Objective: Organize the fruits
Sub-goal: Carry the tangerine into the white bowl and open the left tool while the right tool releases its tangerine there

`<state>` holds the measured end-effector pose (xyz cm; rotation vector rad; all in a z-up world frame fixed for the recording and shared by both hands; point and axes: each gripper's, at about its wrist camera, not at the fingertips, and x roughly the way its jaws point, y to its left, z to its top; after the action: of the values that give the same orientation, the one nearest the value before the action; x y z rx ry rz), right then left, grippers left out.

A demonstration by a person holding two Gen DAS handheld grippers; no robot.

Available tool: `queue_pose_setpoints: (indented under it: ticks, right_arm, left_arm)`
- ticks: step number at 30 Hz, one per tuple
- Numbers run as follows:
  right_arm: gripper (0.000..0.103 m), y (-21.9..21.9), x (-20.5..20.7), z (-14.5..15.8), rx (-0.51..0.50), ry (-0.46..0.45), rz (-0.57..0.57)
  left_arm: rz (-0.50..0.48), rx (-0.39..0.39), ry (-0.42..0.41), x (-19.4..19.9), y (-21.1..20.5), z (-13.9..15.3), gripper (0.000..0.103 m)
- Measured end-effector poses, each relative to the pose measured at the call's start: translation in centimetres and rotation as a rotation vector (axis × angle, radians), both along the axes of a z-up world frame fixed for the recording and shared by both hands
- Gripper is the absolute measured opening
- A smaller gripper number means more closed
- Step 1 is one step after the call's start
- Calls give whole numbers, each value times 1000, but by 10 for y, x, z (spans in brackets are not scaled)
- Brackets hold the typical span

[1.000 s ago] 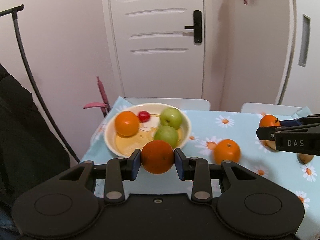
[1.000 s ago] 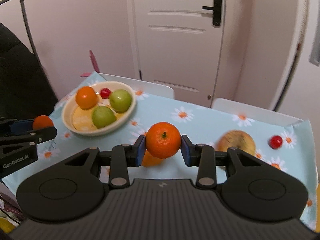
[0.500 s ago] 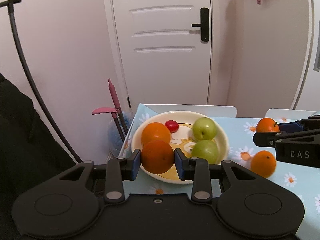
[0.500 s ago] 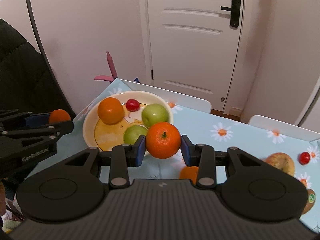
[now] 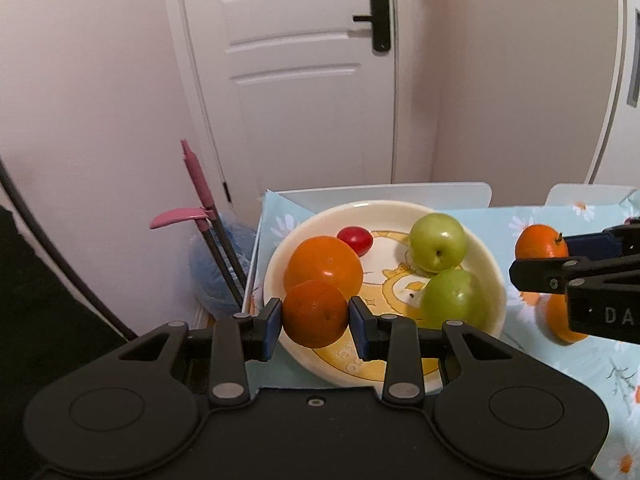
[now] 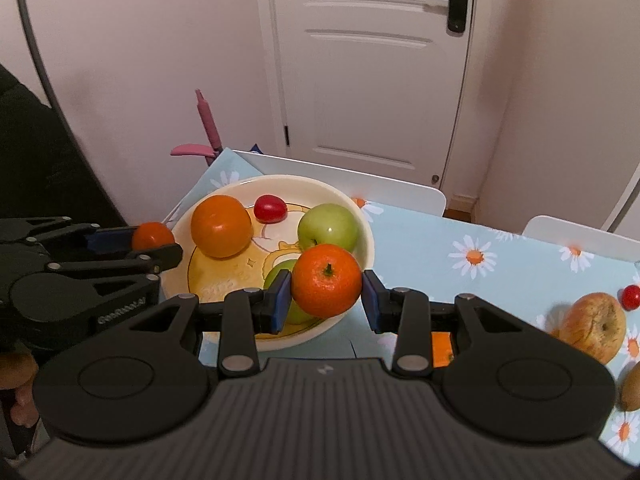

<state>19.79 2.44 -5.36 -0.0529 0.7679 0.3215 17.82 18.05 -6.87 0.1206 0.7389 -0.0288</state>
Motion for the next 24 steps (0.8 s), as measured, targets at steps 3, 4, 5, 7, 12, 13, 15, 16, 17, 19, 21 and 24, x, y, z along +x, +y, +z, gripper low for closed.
queue_pose_setpoints:
  ticks: [3, 4, 5, 7, 12, 13, 15, 16, 17, 19, 21, 24]
  right_arm:
    - [52, 4, 5, -4, 0, 9, -20]
    - [52, 4, 6, -5, 1, 10, -26]
    - [52, 5, 7, -5, 0, 12, -32]
    - [52, 5, 9, -6, 0, 14, -42]
    - [52, 1, 14, -5, -1, 14, -56]
    - [52, 0, 16, -4, 1, 15, -57]
    - [52, -4, 18, -2, 6, 15, -57]
    - [52, -6, 19, -1, 9, 15, -56]
    - [52, -8, 20, -1, 11, 14, -54]
    - [52, -12, 23, 0, 15, 12, -45]
    - [52, -16, 27, 1, 16, 17, -27]
    - [52, -21, 33, 2, 18, 24, 5]
  left_arm:
    - [-21, 2, 21, 10, 2, -9, 39]
    - [-26, 2, 29, 13, 2, -12, 39]
    - [-31, 2, 38, 16, 3, -15, 39]
    - [-40, 3, 54, 21, 2, -20, 39]
    - [-54, -1, 80, 23, 0, -25, 48]
    - [-54, -5, 76, 21, 0, -23, 66]
    - [-45, -6, 54, 17, -1, -19, 80]
    - [-44, -5, 51, 16, -2, -17, 80]
    - [-43, -6, 52, 14, -3, -15, 81]
    - [-35, -1, 49, 10, -6, -11, 85]
    - [-25, -1, 42, 4, -9, -7, 92]
    - [2, -27, 40, -7, -14, 1, 93]
